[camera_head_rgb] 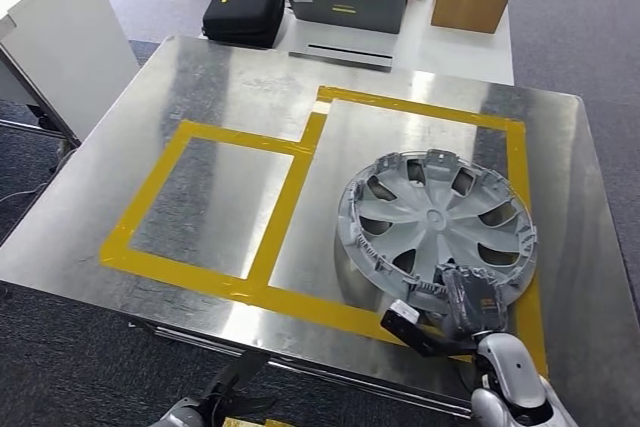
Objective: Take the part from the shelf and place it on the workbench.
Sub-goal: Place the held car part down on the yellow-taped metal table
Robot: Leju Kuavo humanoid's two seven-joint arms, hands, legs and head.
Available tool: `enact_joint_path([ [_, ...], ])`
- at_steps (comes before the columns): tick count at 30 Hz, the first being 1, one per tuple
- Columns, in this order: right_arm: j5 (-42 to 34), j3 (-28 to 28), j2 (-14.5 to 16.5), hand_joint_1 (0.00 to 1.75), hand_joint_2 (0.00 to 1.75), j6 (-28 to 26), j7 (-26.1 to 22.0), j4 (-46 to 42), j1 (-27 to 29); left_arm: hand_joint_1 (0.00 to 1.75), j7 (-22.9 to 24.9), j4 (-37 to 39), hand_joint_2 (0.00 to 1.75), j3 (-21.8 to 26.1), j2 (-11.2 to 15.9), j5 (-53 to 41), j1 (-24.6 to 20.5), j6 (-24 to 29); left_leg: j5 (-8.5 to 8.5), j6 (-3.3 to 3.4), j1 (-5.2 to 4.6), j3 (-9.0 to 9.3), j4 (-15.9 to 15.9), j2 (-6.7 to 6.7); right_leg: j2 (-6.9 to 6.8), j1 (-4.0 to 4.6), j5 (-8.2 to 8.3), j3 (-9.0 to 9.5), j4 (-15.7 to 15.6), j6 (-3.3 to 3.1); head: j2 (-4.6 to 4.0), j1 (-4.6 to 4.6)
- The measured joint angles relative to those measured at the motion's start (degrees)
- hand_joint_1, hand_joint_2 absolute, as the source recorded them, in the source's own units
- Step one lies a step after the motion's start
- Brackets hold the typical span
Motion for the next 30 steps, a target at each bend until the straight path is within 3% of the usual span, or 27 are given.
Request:
enact_joint_path([
  [6, 0.6, -2.05, -2.16, 1.75, 1.75, -1.17, 1.86, -3.75, 4.91, 0.0, -0.01, 0.0, 1.75, 0.0, 0.0, -0.21, 0.0, 0.57, -0.01, 0.01, 0.0, -0.04, 0.0, -0.06, -0.08, -0.01, -0.01, -0.02, 0.0, 0.0, 0.0, -0.01],
  [7, 0.91, -2.29, -2.37, 1.34, 1.75, -1.24, 2.13, -4.32, 5.46, 0.0, 0.01, 0.0, 1.75, 0.0, -0.01, -0.33, 0.0, 0.63, -0.01, 0.01, 0.0, -0.04, 0.0, -0.06, -0.08, -0.01, -0.01, -0.02, 0.0, 0.0, 0.0, -0.01],
  [10, 1.48, -2.62, -2.53, 0.03, 1.75, -1.31, 2.58, -5.55, 6.38, 0.0, 0.01, 0.0, 0.44, 0.0, -0.01, -0.12, 0.0, 0.51, -0.01, 0.0, 0.0, -0.04, 0.0, -0.05, -0.07, -0.01, -0.01, -0.03, 0.0, 0.0, 0.0, -0.01],
  [11, 1.58, -2.65, -2.52, 0.0, 1.75, -1.31, 2.7, -5.81, 6.52, 0.0, 0.01, 0.0, 0.0, 0.0, 0.0, 0.01, 0.0, 0.43, 0.0, 0.0, 0.01, -0.03, 0.0, -0.05, -0.07, -0.01, -0.01, -0.03, 0.0, 0.0, 0.0, -0.01],
  [24, 1.51, -2.63, -2.51, 0.0, 1.75, -2.43, 3.91, -8.69, 8.73, 0.0, 0.61, 0.0, 0.0, 0.0, -0.01, 0.67, -0.27, 1.07, 0.0, 0.0, 0.0, -0.06, 0.0, -0.06, -0.08, -0.01, -0.01, -0.04, 0.0, 0.0, 0.0, -0.01],
  [30, -4.14, -2.82, -2.22, 0.0, 1.75, -4.69, 1.66, -10.66, 10.24, 0.0, 0.99, 0.0, 0.0, 0.0, -0.05, 1.31, -0.36, 1.83, -0.14, 0.26, -0.24, -0.12, 0.22, -0.06, -0.09, -0.21, 0.09, -0.03, -0.14, 0.25, 0.0, -0.02],
])
